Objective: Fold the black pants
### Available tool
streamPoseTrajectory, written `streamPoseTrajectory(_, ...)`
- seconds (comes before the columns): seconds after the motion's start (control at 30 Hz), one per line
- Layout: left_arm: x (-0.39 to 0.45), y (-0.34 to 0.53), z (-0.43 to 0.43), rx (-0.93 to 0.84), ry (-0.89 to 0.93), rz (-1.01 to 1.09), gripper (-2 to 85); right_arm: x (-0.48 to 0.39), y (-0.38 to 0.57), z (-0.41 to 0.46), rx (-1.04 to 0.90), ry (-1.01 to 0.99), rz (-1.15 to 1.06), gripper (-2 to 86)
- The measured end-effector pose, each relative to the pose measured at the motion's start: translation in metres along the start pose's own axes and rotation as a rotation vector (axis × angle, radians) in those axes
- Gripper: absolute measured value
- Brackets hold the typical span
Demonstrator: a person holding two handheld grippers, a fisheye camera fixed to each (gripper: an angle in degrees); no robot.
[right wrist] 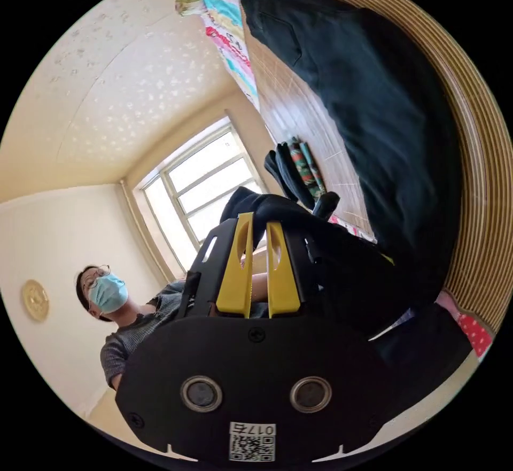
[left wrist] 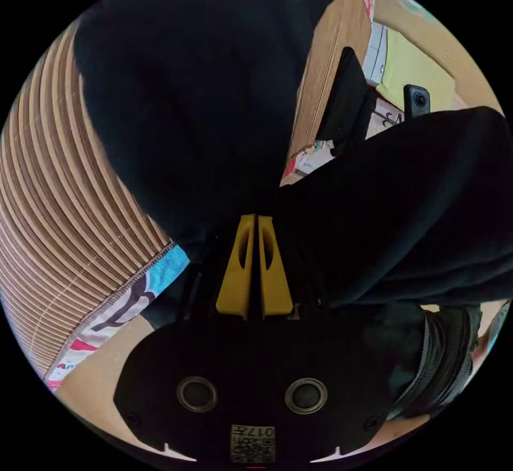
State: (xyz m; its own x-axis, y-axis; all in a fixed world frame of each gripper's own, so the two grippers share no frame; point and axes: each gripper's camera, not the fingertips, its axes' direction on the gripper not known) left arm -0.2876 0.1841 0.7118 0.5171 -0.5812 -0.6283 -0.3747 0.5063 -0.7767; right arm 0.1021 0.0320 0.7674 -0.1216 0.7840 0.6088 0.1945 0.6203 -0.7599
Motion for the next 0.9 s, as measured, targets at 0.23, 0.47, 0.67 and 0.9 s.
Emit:
streamPoseTrajectory(0.23, -0.018, 0.043, -0.081, 0.345, -0.020, -0.070, -0.6, 0.009, -0.061, -0.013, 0.236, 0.296, 0.131, 9.0)
streamPoseTrajectory(0.47, 0.039, 0.066, -0.111, 0.525, -0.102, 0.128, 6.8, -0.024, 0.005, 0.000, 0.186, 0.619, -0.057, 14.7)
streamPoseTrajectory(0.67, 0.087, 0.009, -0.075, 0.395, -0.243, 0.205, 10.9, 0.047, 0.045, 0.022, -0.054, 0.769, 0.139, 19.0)
streamPoseTrajectory(0.9, 0.116, -0.047, -0.078, 0.340, -0.317, 0.211, 5.1, 0.114, 0.033, 0.049, -0.124, 0.588, 0.313, 19.5)
